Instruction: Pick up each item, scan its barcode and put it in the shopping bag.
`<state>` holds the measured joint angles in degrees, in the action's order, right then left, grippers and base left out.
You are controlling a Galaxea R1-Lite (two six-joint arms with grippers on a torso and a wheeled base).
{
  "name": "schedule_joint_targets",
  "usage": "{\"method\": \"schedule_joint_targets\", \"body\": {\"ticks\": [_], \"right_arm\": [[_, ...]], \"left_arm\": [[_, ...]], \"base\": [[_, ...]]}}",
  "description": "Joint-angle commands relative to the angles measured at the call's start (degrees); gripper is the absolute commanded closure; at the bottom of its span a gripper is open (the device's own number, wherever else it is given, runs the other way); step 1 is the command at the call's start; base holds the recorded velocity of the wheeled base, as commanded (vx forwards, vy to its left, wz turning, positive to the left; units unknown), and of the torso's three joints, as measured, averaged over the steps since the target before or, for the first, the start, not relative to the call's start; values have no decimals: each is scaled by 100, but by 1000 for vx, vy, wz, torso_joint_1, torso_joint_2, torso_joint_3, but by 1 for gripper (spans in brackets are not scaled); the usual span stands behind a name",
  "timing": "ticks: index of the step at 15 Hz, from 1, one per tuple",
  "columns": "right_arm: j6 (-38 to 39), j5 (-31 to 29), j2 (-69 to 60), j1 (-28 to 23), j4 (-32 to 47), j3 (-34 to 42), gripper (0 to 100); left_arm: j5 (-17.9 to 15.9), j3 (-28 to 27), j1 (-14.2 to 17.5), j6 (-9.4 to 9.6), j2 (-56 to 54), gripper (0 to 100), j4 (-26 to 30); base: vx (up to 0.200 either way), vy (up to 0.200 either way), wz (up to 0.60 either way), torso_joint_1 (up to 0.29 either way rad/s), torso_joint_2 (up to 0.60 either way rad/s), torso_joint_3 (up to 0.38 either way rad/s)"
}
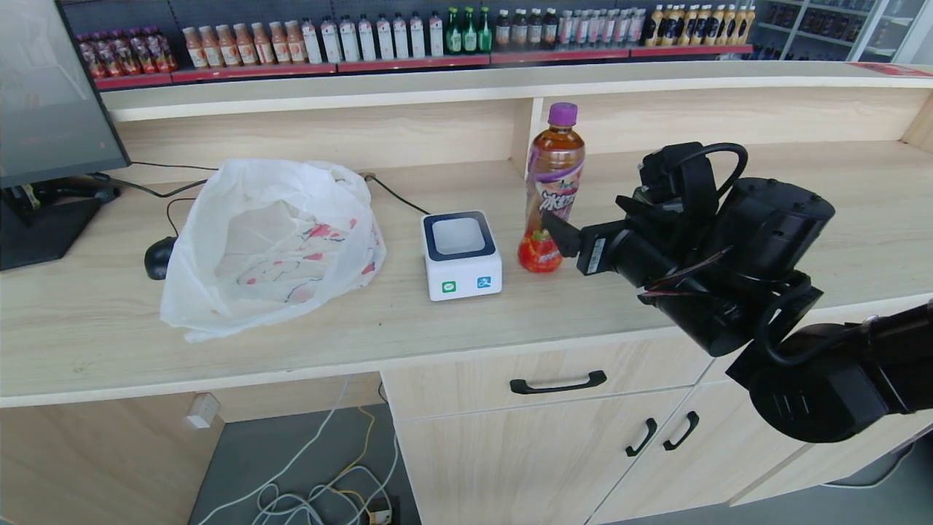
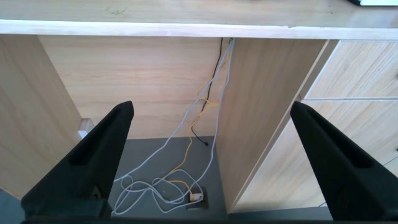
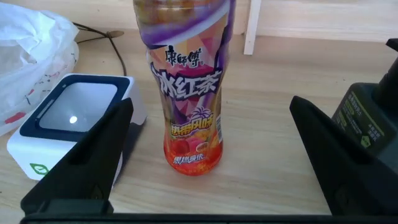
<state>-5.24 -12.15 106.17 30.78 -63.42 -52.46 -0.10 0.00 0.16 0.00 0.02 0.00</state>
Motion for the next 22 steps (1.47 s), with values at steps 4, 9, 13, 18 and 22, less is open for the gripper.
{"method": "schedule_joint_targets", "body": {"ticks": [4, 9, 13, 18, 22], "right_arm": [[14, -6, 97, 7, -4, -125, 0], [261, -349, 519, 104, -13, -502, 0], [348, -498, 897, 112, -13, -863, 0], [348, -569, 1161, 104, -48, -1179, 0], [340, -586, 1292, 16, -48, -1364, 0]], "left_arm": [[1, 0, 2, 0, -2, 0, 0], [1, 0, 2, 0, -2, 0, 0], [1, 0, 2, 0, -2, 0, 0], [1, 0, 2, 0, -2, 0, 0], [1, 0, 2, 0, -2, 0, 0]], "base": [[0, 0, 0, 0, 0, 0], [0, 0, 0, 0, 0, 0], [0, 0, 0, 0, 0, 0], [0, 0, 0, 0, 0, 0], [0, 0, 0, 0, 0, 0]]}}
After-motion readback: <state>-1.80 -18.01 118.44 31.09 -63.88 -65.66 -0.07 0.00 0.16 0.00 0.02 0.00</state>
